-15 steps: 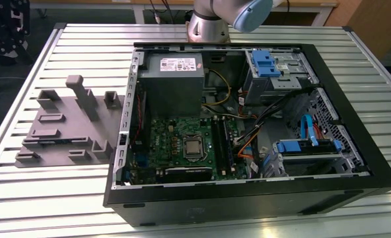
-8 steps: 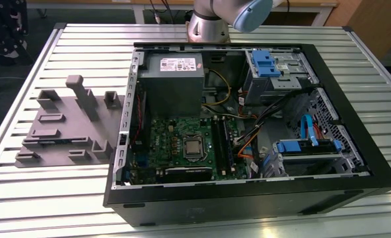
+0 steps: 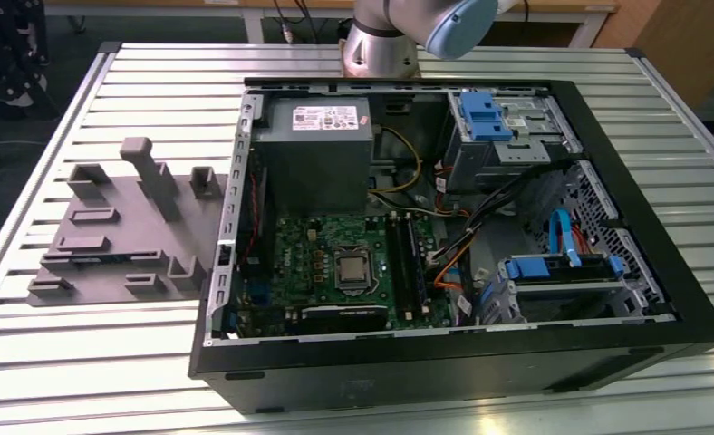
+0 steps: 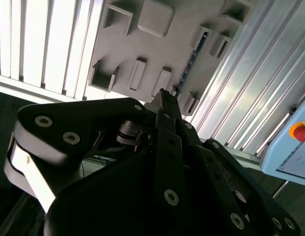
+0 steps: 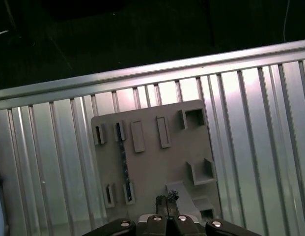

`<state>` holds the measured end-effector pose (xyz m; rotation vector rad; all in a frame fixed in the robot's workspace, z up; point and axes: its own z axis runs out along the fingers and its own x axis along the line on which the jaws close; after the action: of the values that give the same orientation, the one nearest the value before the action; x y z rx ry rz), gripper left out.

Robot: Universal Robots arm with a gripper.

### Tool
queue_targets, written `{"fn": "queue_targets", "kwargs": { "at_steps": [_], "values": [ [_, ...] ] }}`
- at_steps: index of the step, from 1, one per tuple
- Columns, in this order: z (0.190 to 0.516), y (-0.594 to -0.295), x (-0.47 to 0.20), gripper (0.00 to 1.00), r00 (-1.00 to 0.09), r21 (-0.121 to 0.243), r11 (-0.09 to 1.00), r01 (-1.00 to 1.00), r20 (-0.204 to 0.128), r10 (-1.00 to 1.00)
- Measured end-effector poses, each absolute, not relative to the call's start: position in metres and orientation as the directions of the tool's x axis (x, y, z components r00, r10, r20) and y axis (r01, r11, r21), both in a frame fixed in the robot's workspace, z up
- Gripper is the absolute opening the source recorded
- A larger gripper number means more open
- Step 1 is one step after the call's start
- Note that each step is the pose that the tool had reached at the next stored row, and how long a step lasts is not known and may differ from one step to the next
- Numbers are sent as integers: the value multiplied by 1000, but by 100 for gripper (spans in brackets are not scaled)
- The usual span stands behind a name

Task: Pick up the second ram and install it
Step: 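Pick up the second ram and move it above second insertion slot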

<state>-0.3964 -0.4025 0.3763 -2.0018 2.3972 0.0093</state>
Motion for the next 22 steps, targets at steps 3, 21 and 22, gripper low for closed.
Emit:
{"fn": "queue_targets", "kwargs": {
  "at_steps": [3,21,22],
  "values": [
    [376,-405,-397,11,-172,-7,172,-985,-17,-985],
    [373,-412,-398,11,-32,-3,32,-999,-10,-999],
    [373,-412,-398,11,-25,-1,25,-1000,-8,-1000]
  ]
}}
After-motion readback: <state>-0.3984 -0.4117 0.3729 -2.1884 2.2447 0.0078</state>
